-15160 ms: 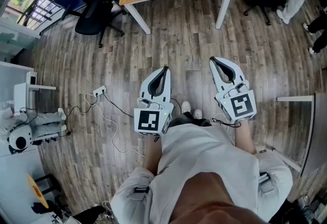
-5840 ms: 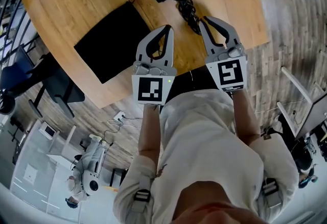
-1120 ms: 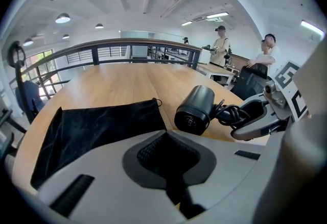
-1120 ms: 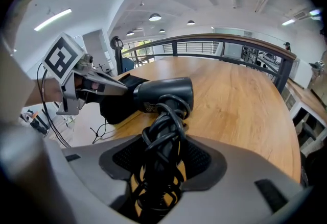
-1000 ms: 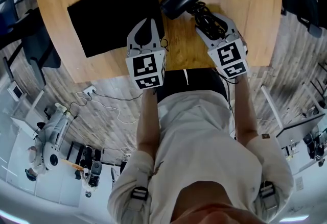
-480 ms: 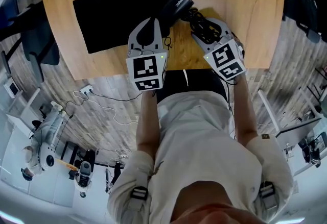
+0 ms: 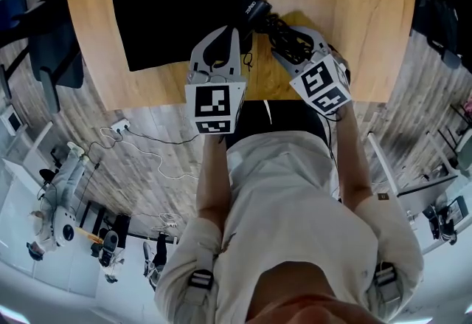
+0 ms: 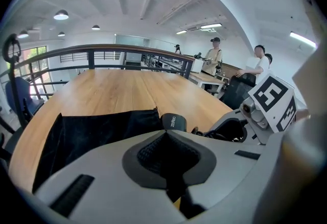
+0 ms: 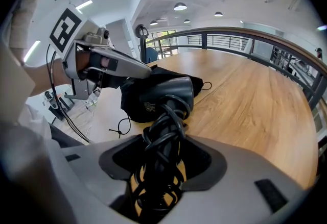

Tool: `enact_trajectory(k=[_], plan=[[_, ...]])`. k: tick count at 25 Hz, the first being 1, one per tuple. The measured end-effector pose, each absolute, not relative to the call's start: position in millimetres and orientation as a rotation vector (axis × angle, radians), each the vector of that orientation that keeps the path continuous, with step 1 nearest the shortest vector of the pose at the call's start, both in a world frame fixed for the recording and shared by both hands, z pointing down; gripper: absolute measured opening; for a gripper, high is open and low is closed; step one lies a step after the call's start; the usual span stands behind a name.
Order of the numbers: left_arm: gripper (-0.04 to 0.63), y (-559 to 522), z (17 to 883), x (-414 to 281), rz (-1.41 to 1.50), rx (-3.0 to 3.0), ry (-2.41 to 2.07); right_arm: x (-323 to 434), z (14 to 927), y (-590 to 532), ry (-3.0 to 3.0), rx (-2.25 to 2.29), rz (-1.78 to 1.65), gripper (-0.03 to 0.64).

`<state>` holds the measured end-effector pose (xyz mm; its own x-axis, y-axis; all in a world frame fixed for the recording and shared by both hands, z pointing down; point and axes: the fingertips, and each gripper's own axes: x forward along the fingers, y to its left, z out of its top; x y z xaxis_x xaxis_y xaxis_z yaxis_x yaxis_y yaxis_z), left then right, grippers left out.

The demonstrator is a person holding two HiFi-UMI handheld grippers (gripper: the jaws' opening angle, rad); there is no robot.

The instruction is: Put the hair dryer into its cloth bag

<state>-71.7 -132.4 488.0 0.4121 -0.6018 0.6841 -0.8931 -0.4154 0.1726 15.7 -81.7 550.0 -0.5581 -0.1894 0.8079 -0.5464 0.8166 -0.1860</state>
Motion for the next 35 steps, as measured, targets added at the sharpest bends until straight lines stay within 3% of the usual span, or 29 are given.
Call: enact_trajectory(k=[35], plan=[[0.02, -124, 473, -65, 0.624, 2.185, -1.155, -50, 558, -109, -2.187, 0.209, 0.357, 0.239]])
